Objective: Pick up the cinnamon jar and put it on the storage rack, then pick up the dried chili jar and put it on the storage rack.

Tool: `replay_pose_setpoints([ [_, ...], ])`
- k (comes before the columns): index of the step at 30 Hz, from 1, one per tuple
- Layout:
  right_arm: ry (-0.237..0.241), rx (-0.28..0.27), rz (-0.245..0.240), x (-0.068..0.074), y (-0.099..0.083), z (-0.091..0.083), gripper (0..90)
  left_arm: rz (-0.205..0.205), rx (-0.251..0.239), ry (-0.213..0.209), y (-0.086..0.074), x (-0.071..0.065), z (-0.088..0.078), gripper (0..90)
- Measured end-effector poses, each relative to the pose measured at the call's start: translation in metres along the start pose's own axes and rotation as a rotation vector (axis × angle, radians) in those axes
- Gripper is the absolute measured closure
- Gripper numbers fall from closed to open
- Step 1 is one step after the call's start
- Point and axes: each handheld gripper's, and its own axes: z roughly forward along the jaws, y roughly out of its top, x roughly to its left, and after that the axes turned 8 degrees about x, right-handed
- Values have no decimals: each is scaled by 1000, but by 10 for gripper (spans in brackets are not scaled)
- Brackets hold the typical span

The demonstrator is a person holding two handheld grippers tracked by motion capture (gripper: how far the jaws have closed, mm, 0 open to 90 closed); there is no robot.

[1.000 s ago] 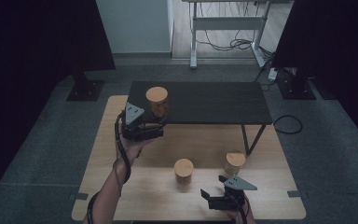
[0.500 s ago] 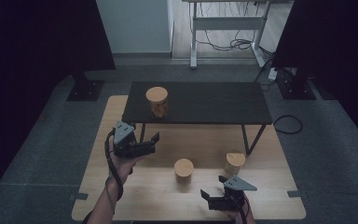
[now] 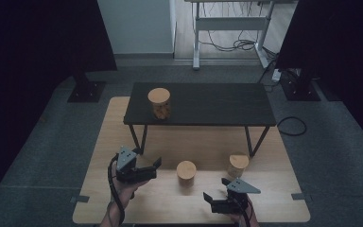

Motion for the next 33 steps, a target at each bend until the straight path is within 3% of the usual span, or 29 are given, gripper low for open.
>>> replay_pose_setpoints([
  [9, 5, 9, -2, 1, 0, 2, 34, -16, 39, -9, -16, -1, 7, 47],
  [18, 21, 12, -11, 2, 0, 3, 34, -75, 57, -54, -27, 13, 11, 51],
  [33, 6, 10, -10, 0, 1, 3, 31, -75, 67, -42, -28, 15, 17, 47],
])
